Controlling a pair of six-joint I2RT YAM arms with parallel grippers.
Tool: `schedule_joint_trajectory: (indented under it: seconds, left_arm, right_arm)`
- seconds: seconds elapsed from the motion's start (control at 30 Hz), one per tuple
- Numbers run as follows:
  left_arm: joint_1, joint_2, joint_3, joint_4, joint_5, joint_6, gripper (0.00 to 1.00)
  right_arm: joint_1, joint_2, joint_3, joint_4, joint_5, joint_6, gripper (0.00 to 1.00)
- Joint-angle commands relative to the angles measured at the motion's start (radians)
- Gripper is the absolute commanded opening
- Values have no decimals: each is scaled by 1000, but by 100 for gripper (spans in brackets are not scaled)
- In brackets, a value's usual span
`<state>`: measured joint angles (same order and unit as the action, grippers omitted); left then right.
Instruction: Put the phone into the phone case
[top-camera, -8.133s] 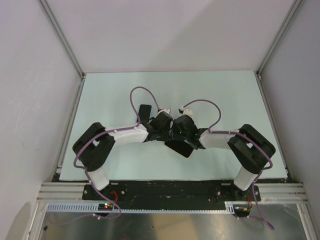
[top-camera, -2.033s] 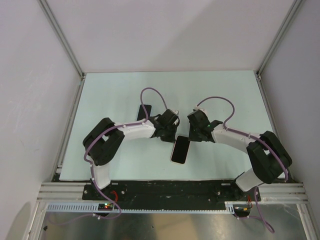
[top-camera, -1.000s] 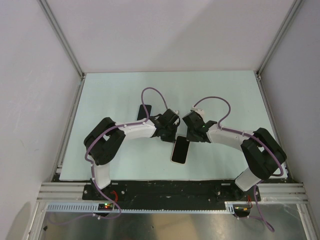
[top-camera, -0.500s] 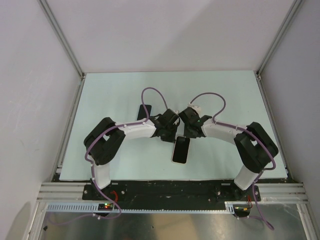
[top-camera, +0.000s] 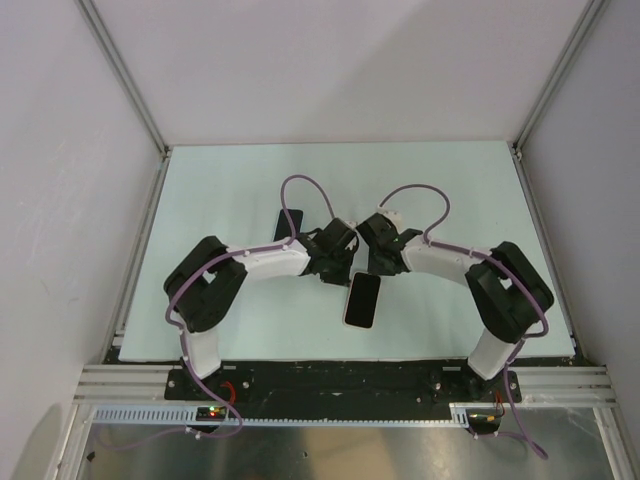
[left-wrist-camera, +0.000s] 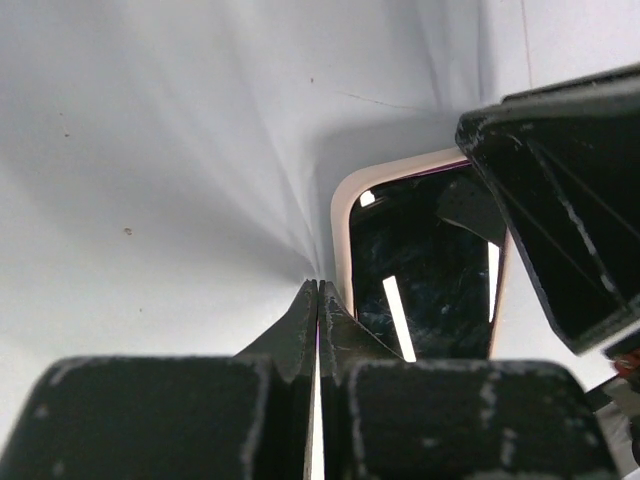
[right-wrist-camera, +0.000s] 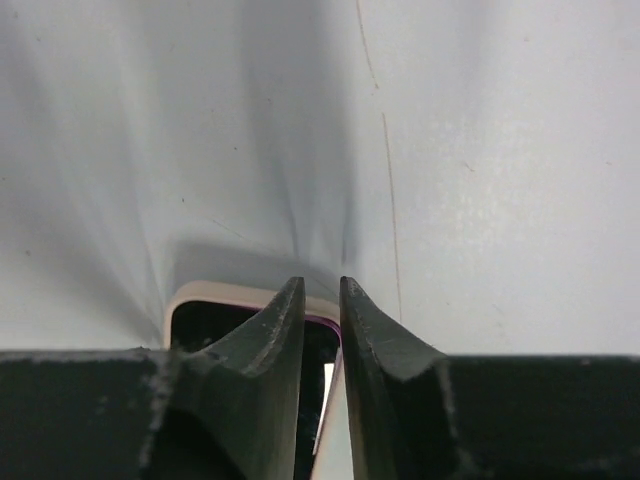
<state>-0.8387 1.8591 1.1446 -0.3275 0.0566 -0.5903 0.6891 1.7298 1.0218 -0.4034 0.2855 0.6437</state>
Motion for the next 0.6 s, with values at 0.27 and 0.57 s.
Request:
schedule_joint_trajectory:
  seconds: [0.27,0.57]
  left_arm:
    - [-4,-65,8,33,-1,24,0]
    - [-4,-62,17,33,5,24,0]
  right_arm:
    - [-69,-193,-100,-6,-109,-14,38]
    - [-92,-201,-203,95,-217,3,39]
